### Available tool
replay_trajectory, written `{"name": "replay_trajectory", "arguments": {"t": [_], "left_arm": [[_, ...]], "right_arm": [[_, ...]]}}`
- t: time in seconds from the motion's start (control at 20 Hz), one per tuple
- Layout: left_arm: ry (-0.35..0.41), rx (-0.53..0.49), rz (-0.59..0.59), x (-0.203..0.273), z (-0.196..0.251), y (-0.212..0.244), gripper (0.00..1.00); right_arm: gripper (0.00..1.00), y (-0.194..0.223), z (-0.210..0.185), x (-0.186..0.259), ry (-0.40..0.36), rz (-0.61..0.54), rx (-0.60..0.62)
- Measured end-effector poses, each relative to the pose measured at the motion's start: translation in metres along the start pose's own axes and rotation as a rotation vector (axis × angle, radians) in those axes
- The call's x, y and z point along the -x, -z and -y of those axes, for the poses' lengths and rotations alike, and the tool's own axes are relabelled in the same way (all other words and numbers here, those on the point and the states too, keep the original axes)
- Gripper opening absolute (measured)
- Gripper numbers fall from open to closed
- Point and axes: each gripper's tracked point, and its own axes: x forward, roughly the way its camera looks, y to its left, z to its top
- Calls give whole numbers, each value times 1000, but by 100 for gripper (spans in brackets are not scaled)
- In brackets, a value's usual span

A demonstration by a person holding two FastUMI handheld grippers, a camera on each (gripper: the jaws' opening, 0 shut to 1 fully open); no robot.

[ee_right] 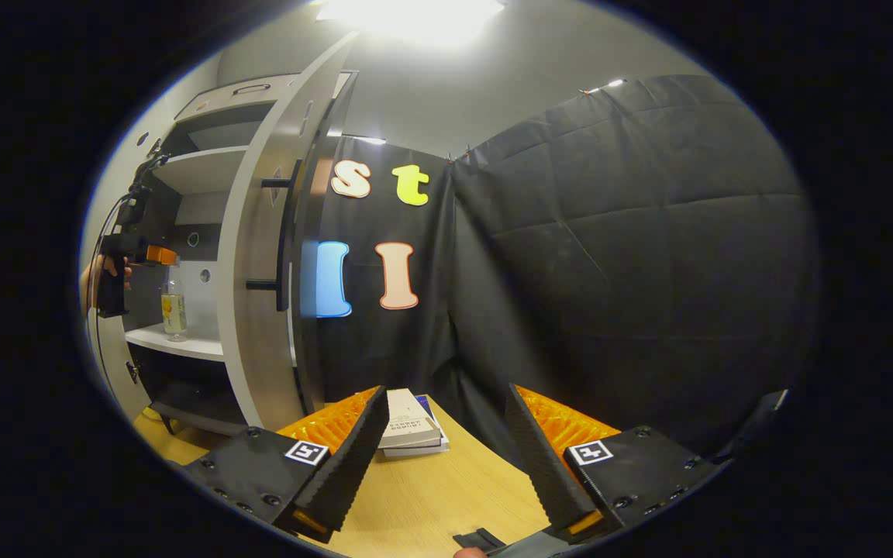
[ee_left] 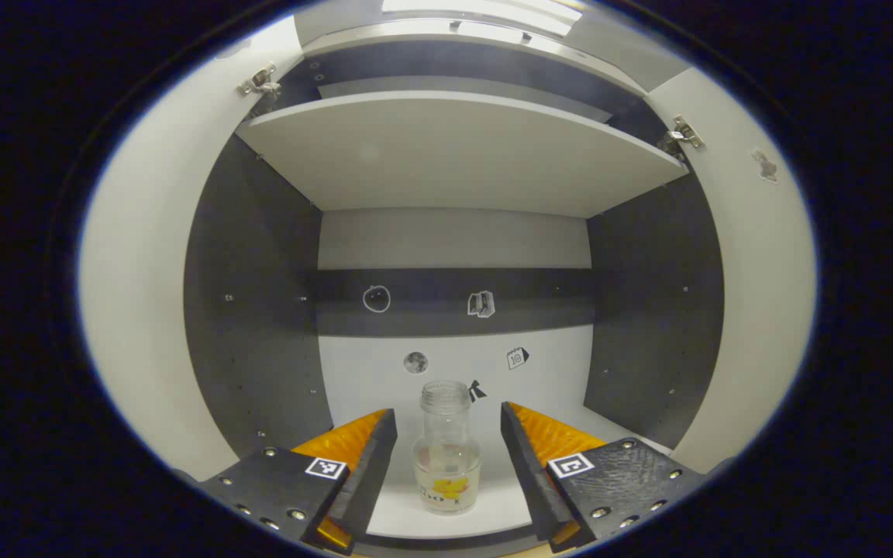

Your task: Grasp the bottle in the cabinet with the left hand and place it on the coaster, then close the right door with the right hand and the left door with the left hand.

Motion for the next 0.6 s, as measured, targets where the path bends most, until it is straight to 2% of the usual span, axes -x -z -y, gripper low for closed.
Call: {"name": "replay_trajectory", "arguments": {"t": [0.05,0.4,0.5,0.55,0.6], "left_arm": [[-3,2,-6,-8,-2,3,78],[13,-10,-61,-45,-1,24,80],[7,-5,-57,-47,-2,24,40],[0,-3,-58,-47,-3,24,45],[0,-4,-60,-47,-3,24,45]], "right_arm": [[94,0,1,0,10,-4,-2],[96,6,-1,-5,35,-25,0],[96,6,-1,-5,28,-30,1],[96,6,-1,-6,23,-32,2],[96,6,-1,-7,18,-33,4]]}}
